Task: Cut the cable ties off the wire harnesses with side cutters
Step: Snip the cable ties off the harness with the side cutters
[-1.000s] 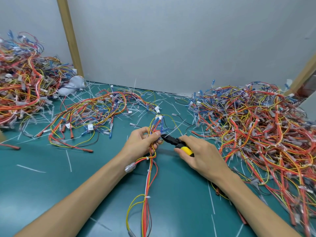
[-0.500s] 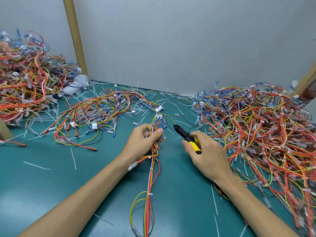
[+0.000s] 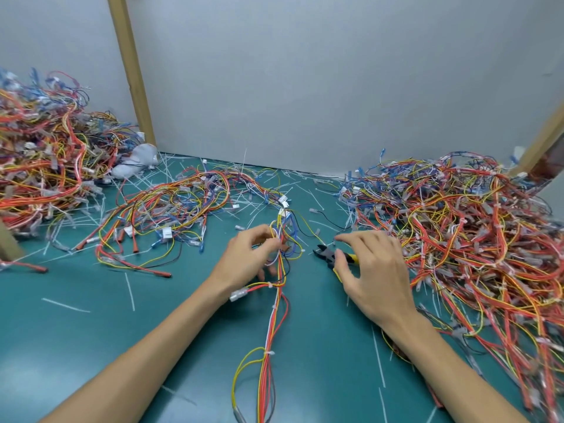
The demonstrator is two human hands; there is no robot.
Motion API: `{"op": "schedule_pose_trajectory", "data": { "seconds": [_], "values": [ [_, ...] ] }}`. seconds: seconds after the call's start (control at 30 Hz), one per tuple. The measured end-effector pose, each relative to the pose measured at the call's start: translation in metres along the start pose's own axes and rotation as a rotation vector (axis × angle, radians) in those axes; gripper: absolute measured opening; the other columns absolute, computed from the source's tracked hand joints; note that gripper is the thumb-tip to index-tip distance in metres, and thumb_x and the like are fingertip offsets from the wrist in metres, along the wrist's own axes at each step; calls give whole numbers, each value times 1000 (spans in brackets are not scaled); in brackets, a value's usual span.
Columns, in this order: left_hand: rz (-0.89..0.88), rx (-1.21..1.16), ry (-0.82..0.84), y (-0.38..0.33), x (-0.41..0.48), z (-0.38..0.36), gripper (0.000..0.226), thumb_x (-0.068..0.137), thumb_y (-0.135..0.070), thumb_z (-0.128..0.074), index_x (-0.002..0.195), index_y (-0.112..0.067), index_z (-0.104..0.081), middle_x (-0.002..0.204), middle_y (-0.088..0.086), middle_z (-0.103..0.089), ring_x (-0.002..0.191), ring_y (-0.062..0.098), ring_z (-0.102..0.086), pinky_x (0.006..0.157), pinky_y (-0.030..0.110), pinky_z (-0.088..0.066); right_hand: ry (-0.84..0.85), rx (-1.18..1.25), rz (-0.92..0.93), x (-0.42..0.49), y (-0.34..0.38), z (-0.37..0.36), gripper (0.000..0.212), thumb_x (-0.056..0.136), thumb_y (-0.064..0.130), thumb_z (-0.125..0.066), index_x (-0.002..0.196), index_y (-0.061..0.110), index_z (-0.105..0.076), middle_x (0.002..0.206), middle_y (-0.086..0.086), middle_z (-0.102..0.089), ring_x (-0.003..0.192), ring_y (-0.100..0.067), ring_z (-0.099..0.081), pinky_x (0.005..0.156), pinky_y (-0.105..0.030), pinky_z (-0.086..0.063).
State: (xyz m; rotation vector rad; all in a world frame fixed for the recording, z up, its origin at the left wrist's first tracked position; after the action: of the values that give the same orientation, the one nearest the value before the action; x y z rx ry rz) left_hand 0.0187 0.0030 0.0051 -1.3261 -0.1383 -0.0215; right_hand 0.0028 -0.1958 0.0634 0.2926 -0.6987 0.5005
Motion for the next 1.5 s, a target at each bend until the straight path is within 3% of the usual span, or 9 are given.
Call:
{"op": "schedule_pose_trajectory", "data": {
  "seconds": [0.13,0.3,0.47,0.7,1.0,1.1,1.23,1.43,1.5],
  "values": [
    [-45,98,-15,1,-1,-3,9,90,-21,-65,85,-14,-62,66,-15,-62,48,12,-58,47,29,-46,-33,190,188,-4,32,6,30,90,15,-55,119,16,-65,113,3,-64,105,-22,-57,91,-38,-46],
    [-192,226,-18,-17,-7,-4,17,87,-28,-71,83,-14,-61,75,-4,-64,49,13,-56,49,23,-43,230,293,284,-13,60,-20,48,93,8,-49,140,21,-51,145,13,-49,131,-16,-45,106,-37,-41],
    [-168,190,-161,-18,-8,7,19,87,-26,-71,76,-17,-59,63,-7,-56,41,10,-56,48,21,-42,378,379,111,-19,46,-41,51,98,18,-48,148,26,-37,133,11,-55,128,-10,-44,104,-32,-39],
    [-244,36,-220,-34,-14,14,27,85,-31,-73,70,-17,-55,62,-8,-56,40,9,-50,42,17,-36,226,634,-20,-13,39,-29,31,101,25,-40,115,19,-67,104,15,-64,105,-9,-55,92,-28,-43],
    [-434,251,-222,-48,-23,6,22,88,-32,-69,75,-21,-56,65,-14,-57,39,7,-34,45,18,-28,238,974,-285,-15,30,-43,26,99,18,-55,121,31,-60,106,10,-67,57,-11,-62,49,-26,-47],
    [-525,422,-167,-54,-28,-7,18,98,-31,-52,86,-18,-55,69,-13,-56,52,6,-46,56,27,-39,314,961,-295,-20,35,-51,31,98,21,-57,129,29,-56,109,11,-68,59,-15,-66,51,-28,-49],
    [-552,521,-74,-51,-30,-21,18,98,-23,-42,99,-18,-59,83,-13,-62,78,17,-60,73,41,-50,361,967,-401,-26,27,-60,29,98,28,-58,126,29,-57,71,-2,-70,51,-16,-63,49,-20,-44],
    [-639,593,-54,-59,-37,-30,23,96,-28,-50,108,-17,-66,100,-4,-72,91,23,-67,71,42,-53,287,1073,-444,-23,22,-58,26,91,9,-66,114,20,-60,107,8,-69,89,-10,-70,67,-26,-57],
    [-668,639,-71,-62,-41,-33,23,97,-27,-50,109,-16,-66,103,-4,-71,92,24,-67,70,42,-54,256,1090,-453,-23,20,-54,25,91,6,-65,111,21,-60,106,12,-68,87,-11,-72,59,-19,-55]
  ]
}}
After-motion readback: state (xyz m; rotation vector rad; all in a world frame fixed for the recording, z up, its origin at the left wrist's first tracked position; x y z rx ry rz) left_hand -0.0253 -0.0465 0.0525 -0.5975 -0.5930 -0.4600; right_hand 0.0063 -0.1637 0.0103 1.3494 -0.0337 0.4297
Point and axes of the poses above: each hand's wrist, its own x-axis towards the middle knuckle, its own z-axis out of the back of the hand, y = z × x, the point moved 10 cm from there along x, towards the middle knuckle
